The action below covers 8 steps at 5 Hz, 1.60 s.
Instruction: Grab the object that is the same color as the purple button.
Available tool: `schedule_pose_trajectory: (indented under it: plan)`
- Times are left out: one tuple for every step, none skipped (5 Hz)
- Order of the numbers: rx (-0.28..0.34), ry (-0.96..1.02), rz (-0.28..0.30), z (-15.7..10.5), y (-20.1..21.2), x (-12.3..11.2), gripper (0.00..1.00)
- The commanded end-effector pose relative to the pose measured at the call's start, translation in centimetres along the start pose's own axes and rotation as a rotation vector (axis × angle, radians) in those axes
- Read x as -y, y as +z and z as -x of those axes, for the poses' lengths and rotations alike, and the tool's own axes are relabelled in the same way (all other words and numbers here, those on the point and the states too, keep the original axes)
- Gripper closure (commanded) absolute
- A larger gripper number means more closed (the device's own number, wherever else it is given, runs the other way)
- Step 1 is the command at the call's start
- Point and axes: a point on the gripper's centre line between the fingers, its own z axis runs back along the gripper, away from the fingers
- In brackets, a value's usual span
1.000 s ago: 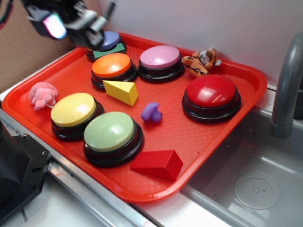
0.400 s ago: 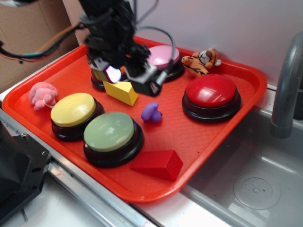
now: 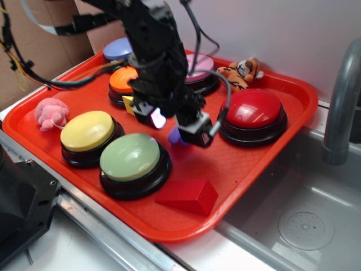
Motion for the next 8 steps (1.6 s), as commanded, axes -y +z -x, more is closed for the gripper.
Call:
schedule_pose_trajectory:
  plan:
    - [0.042,-0.02,-0.014,-0.5,-0.9,0.6,0.18]
    - [0.049,-0.01,0.0,-0.5,-0.4,0.4,1.0]
    - [0.048,-0.023,0.019,-1.0,1.1,-0.1,1.0]
    - [0.02,-0.026,0.056,-1.7,4.1,-1.8,1.0]
    - [0.02,-0.011,0.065,-2.4,7.3,-4.8,1.0]
    - [-0.024,-0.039,0.043,-3.1,10.2,-8.2,1.0]
    - [-0.039,-0.01,-0.001,-3.3,12.3,-11.3,1.0]
    - [0.003,0.029,-0.039,-3.3,12.8,-12.8,1.0]
